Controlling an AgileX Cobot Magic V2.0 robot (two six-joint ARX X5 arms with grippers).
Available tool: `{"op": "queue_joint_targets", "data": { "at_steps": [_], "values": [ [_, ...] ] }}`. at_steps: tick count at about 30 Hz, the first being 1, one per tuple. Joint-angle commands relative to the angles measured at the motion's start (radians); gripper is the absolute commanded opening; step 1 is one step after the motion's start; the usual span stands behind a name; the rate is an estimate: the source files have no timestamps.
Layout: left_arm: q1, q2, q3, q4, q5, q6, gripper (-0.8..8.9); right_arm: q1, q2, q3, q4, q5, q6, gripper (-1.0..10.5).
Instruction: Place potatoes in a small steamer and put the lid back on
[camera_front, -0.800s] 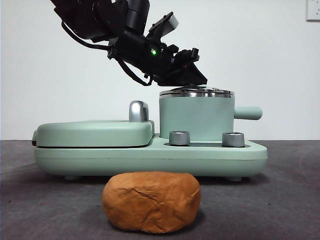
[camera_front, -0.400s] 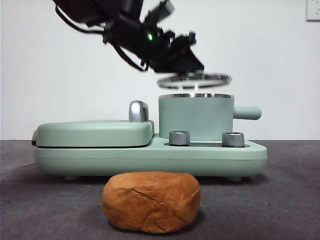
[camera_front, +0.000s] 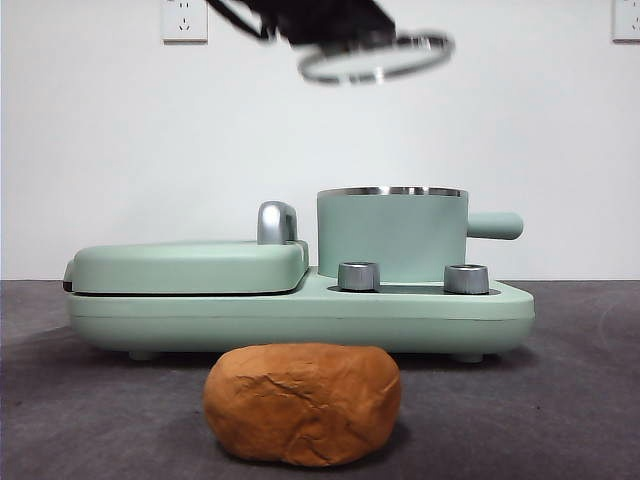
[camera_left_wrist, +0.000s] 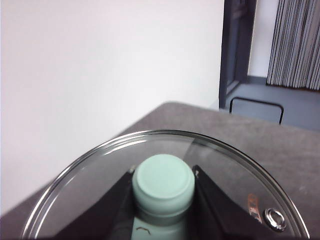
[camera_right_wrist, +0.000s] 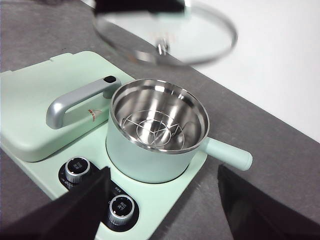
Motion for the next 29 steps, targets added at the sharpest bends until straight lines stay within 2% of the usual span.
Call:
{"op": "queue_joint_targets", "data": {
  "at_steps": [1, 9, 16, 19, 22, 25, 29],
  "values": [
    [0.007, -0.086, 0.026, -0.013, 0.000, 0.000, 0.06, 0.006, 0.003, 0.016, 0.010, 0.001, 0.017, 3.4],
    [0.060, -0.269, 0.026, -0.257, 0.000, 0.035, 0.06, 0.006, 0.003, 0.016, 0.009, -0.019, 0.017, 3.4],
    [0.110, -0.368, 0.026, -0.402, -0.001, 0.056, 0.06, 0.034, 0.055, 0.033, -0.089, -0.166, 0.002, 3.4],
    [0.127, -0.394, 0.026, -0.420, -0.001, 0.056, 0.06, 0.080, 0.132, 0.077, -0.189, -0.188, -0.014, 3.4],
    [0.137, -0.407, 0.026, -0.422, -0.001, 0.056, 0.06, 0.147, 0.228, 0.124, -0.252, -0.187, -0.051, 4.2],
    [0.143, -0.411, 0.026, -0.423, -0.001, 0.056, 0.06, 0.209, 0.312, 0.161, -0.267, -0.187, -0.074, 4.8],
    [0.143, -0.411, 0.026, -0.448, -0.001, 0.056, 0.06, 0.301, 0.416, 0.200, -0.267, -0.183, -0.078, 4.8]
  ]
}}
